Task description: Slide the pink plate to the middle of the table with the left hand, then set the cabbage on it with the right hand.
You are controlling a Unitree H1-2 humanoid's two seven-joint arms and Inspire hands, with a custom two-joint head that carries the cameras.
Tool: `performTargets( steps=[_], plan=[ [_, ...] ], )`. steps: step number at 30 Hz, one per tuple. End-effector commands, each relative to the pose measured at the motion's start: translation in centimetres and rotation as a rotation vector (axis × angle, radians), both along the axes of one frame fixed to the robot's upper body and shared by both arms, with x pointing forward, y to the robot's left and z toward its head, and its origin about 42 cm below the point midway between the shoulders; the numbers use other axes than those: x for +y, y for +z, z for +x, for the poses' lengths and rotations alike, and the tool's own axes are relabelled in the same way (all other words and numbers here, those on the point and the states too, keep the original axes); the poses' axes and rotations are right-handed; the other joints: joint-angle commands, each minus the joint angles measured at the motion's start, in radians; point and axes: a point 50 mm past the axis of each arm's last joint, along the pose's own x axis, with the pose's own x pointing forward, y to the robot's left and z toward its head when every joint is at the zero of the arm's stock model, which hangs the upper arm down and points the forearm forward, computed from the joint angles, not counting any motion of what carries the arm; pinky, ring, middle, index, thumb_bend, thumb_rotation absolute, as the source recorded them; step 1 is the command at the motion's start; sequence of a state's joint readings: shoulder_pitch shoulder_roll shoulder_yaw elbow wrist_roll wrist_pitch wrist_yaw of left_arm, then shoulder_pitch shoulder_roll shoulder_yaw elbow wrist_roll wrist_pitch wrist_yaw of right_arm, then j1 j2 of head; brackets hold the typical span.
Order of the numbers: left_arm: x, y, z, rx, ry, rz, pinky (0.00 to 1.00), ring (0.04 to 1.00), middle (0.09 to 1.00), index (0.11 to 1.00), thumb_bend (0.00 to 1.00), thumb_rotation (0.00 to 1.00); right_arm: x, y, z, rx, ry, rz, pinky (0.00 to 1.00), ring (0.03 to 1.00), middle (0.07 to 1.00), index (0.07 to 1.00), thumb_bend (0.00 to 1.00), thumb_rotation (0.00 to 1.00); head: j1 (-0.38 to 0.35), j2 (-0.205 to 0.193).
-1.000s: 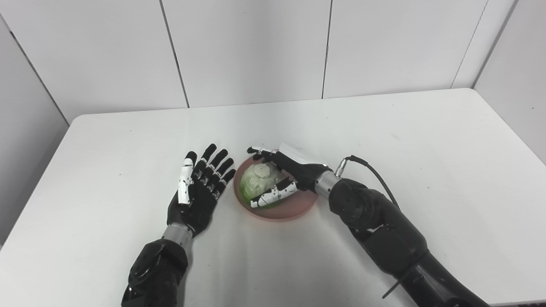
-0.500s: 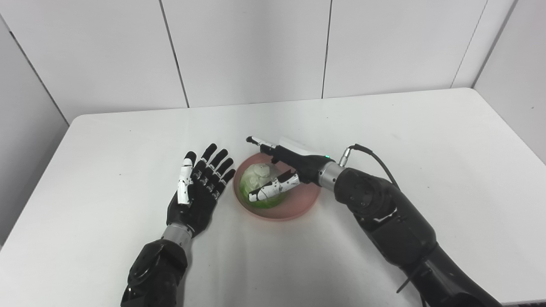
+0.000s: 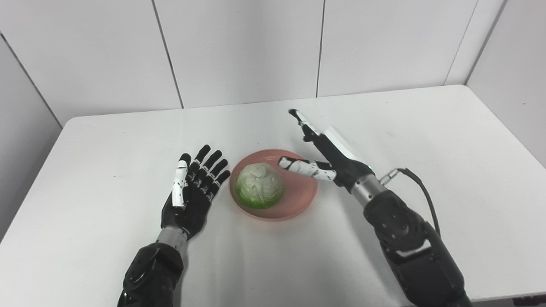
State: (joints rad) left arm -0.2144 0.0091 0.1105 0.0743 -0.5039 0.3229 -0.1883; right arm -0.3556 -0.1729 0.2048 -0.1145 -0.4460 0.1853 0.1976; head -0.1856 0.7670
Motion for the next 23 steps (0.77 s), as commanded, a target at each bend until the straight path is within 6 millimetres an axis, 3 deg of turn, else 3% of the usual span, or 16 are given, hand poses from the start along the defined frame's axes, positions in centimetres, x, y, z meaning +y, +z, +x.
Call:
performTargets(
  steps=[1, 3, 4, 14, 18, 23],
  plan=[
    [0.2, -1.3, -1.2, 0.072, 0.024, 0.053, 0.9, 0.928, 0.942, 0.947, 0.49, 0.95, 0.2, 2.1, -0.1, -0.097, -0.003, 0.079, 0.91, 1.0, 1.0, 1.0, 0.98, 1.0, 0.003, 0.002],
    [0.0, -0.8, -1.7, 0.035, 0.033, 0.1, 0.9, 0.938, 0.954, 0.958, 0.49, 0.99, -0.3, 1.3, -1.0, -0.075, -0.041, 0.133, 0.98, 1.0, 1.0, 1.0, 0.99, 1.0, 0.006, 0.003],
    [-0.1, -0.7, -1.9, 0.018, 0.037, 0.12, 0.95, 0.955, 0.967, 0.968, 0.48, 0.99, -0.5, 0.9, -1.5, -0.069, -0.062, 0.148, 0.99, 1.0, 1.0, 1.0, 0.97, 1.0, 0.006, 0.003],
    [0.1, -0.6, -6.3, -0.163, 0.096, 0.405, 1.0, 1.0, 1.0, 1.0, 0.51, 1.0, -1.6, -5.4, -8.7, 0.034, -0.238, 0.374, 1.0, 1.0, 1.0, 1.0, 0.89, 1.0, 0.035, 0.013],
    [-0.2, -0.8, -8.1, -0.176, 0.116, 0.465, 1.0, 1.0, 1.0, 1.0, 0.5, 0.99, -1.9, -6.6, -8.7, 0.066, -0.227, 0.383, 1.0, 1.0, 1.0, 1.0, 0.82, 1.0, 0.058, 0.015],
    [-0.6, -0.8, -8.3, -0.174, 0.107, 0.504, 1.0, 1.0, 1.0, 1.0, 0.49, 1.0, -2.4, -7.1, -8.3, 0.13, -0.211, 0.395, 1.0, 1.0, 1.0, 1.0, 0.76, 1.0, 0.084, 0.016]
  ],
)
